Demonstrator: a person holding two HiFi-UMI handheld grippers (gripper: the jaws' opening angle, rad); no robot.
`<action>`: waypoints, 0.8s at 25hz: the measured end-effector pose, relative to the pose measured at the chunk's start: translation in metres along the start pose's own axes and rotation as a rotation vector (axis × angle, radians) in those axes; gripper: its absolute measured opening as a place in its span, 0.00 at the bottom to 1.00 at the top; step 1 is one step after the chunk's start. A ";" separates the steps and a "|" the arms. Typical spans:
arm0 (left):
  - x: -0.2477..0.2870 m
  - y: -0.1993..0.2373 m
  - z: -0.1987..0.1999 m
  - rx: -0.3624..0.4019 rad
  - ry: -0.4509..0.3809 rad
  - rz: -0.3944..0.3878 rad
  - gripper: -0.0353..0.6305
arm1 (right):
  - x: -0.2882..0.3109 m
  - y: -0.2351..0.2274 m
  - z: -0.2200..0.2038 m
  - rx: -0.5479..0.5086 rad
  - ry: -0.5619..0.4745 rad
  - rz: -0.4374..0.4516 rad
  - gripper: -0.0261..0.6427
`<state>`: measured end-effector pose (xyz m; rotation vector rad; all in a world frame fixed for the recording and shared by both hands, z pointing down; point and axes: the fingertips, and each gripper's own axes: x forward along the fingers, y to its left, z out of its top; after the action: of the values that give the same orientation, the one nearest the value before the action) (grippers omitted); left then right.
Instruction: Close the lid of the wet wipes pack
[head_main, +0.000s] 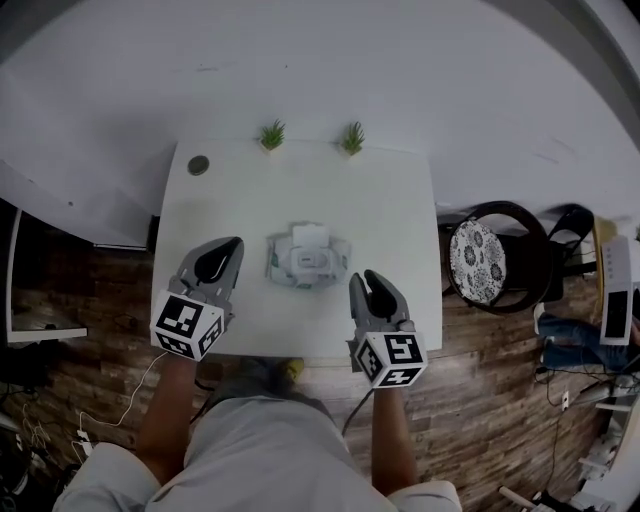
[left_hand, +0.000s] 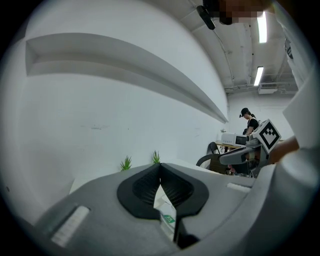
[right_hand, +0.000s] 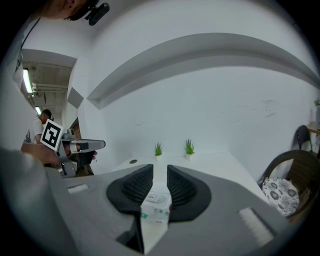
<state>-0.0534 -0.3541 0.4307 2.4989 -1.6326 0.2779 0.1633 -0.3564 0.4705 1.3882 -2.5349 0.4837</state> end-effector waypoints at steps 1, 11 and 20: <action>0.003 0.003 -0.004 -0.006 0.008 -0.001 0.06 | 0.005 0.000 -0.002 -0.001 0.008 -0.001 0.18; 0.038 0.019 -0.041 -0.053 0.070 -0.030 0.06 | 0.043 -0.007 -0.027 0.008 0.085 -0.002 0.18; 0.058 0.022 -0.078 -0.085 0.139 -0.061 0.06 | 0.076 -0.006 -0.051 0.019 0.145 0.027 0.18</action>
<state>-0.0569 -0.3972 0.5201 2.4039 -1.4809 0.3582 0.1296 -0.3986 0.5442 1.2775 -2.4416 0.5920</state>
